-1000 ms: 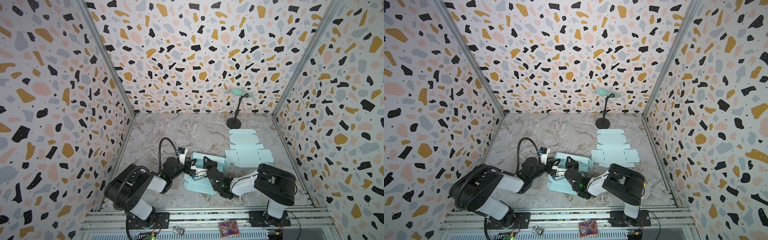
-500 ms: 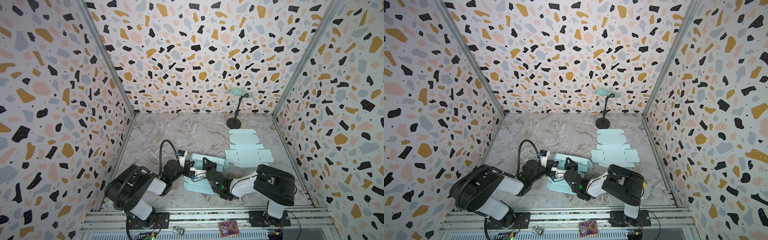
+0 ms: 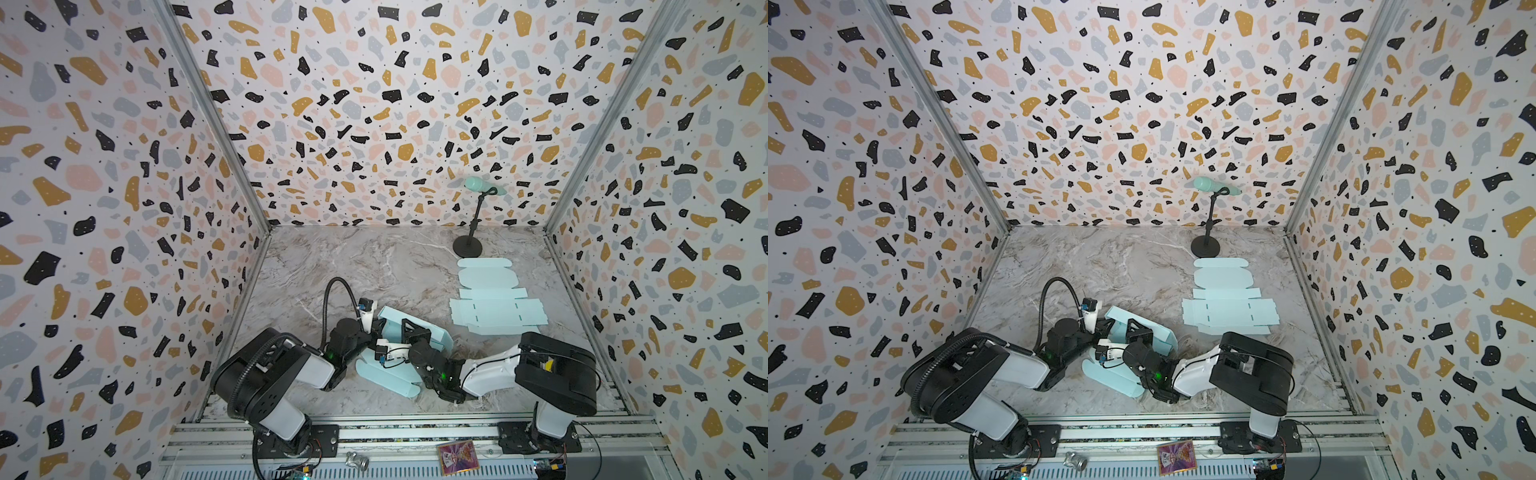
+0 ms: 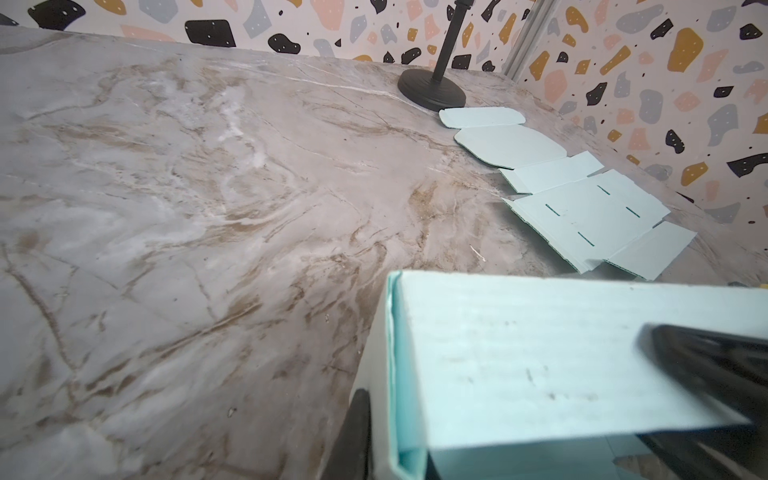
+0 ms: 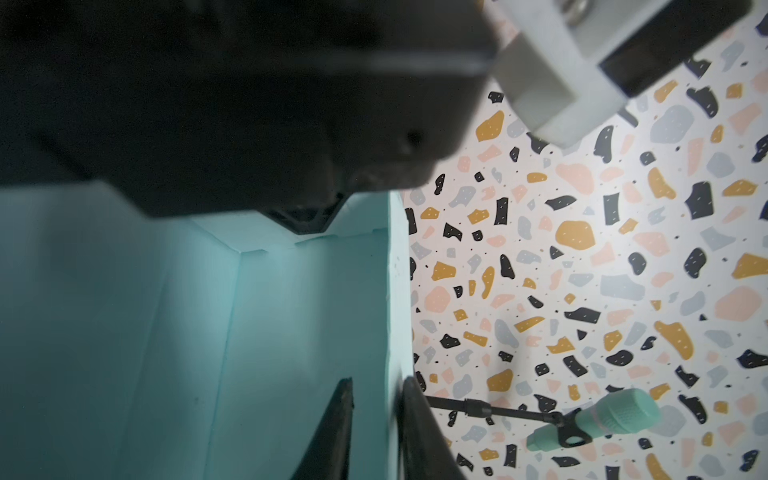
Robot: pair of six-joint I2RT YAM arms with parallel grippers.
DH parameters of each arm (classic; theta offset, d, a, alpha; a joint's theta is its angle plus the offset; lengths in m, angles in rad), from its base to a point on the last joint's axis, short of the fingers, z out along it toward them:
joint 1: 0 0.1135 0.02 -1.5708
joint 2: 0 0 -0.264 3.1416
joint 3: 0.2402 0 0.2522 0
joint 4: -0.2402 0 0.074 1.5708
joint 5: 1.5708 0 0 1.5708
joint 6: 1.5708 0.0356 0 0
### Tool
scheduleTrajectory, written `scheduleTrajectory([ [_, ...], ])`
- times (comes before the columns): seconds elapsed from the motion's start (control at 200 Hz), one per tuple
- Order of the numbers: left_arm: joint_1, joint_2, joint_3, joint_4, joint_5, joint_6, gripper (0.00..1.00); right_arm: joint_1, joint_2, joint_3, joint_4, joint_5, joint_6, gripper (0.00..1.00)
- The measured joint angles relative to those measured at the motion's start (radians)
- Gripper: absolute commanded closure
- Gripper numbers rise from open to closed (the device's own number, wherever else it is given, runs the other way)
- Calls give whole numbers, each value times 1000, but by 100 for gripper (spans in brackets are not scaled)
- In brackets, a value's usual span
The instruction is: Fold the paper box
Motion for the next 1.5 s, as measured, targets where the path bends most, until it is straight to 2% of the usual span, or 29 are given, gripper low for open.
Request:
scheduleTrajectory([
  [0.13, -6, 0, 0, 0, 1, 0, 88, 0, -86, 16, -161, -64, 169, 62],
  [0.29, -9, 0, 0, -1, -2, 4, 88, 0, -193, 29, -328, -171, 388, 41],
  [0.526, -10, -4, 0, -10, -6, 7, 88, 3, -333, 31, -460, -327, 641, 27],
  [0.691, -18, -16, 0, -27, -16, 11, 88, -39, -419, 70, -539, -457, 797, 27],
  [0.826, -26, -23, 1, -39, -21, 13, 88, -196, -436, 199, -593, -599, 938, 25],
  [0.966, -36, -29, 12, -63, -21, 22, 88, -357, -342, 401, -677, -731, 1063, 27],
  [1.091, -41, -31, 25, -85, -25, 30, 88, -422, -195, 532, -752, -835, 1130, 30],
  [1.256, -48, -35, 34, -105, -36, 37, 88, -470, -51, 509, -816, -976, 1208, 30],
  [1.502, -51, -35, 36, -108, -56, 38, 87, -495, -30, 417, -809, -1150, 1306, 33],
])
